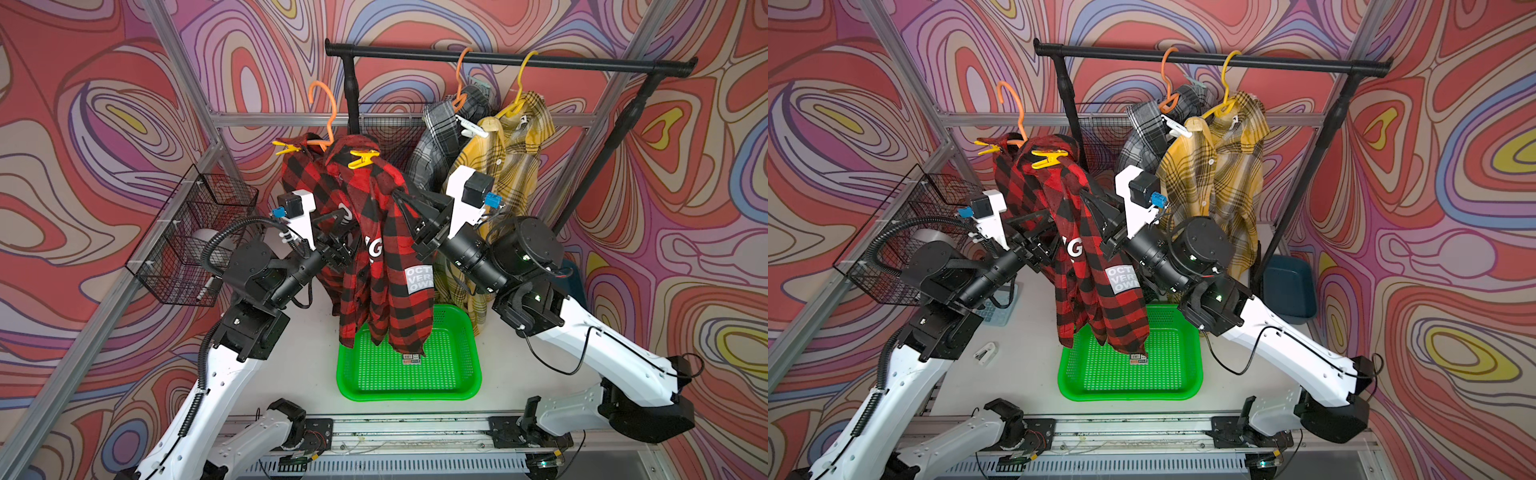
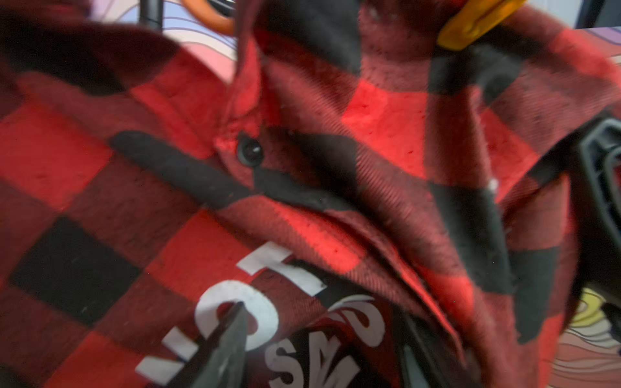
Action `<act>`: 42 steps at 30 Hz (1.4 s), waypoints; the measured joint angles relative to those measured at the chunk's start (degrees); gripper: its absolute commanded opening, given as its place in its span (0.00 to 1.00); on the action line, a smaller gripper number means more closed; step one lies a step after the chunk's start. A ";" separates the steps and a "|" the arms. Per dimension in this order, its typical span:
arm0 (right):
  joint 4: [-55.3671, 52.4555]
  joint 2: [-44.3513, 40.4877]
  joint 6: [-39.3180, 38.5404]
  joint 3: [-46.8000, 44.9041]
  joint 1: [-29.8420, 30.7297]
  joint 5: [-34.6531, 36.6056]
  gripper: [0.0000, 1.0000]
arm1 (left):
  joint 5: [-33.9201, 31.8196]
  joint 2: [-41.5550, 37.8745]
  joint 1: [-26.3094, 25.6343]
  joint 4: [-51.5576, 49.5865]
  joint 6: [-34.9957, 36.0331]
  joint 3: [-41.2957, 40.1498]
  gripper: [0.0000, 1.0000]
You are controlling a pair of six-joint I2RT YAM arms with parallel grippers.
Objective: Remove the clothespins securing long-sleeve shirts to the hanger
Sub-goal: Place the long-sleeve shirt at the bin.
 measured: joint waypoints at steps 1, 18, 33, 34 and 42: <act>-0.39 -0.13 -0.15 0.00 -0.07 0.24 0.00 | -2.23 -0.85 -0.02 -0.92 0.52 -1.16 0.84; -7.78 -0.28 -0.61 1.14 -3.82 3.04 0.00 | -11.96 -2.58 15.39 -6.71 -7.78 -18.84 0.93; -12.02 0.37 1.81 1.66 -7.17 1.14 0.00 | -6.27 13.00 18.80 -1.51 -10.91 -19.04 0.95; -12.13 0.46 2.01 1.77 -7.17 0.59 0.00 | -5.64 14.23 18.80 -0.83 -10.91 -18.99 0.95; -13.27 0.52 3.78 2.54 -7.17 -2.91 0.00 | -4.44 21.77 18.86 2.51 -10.56 -14.91 0.94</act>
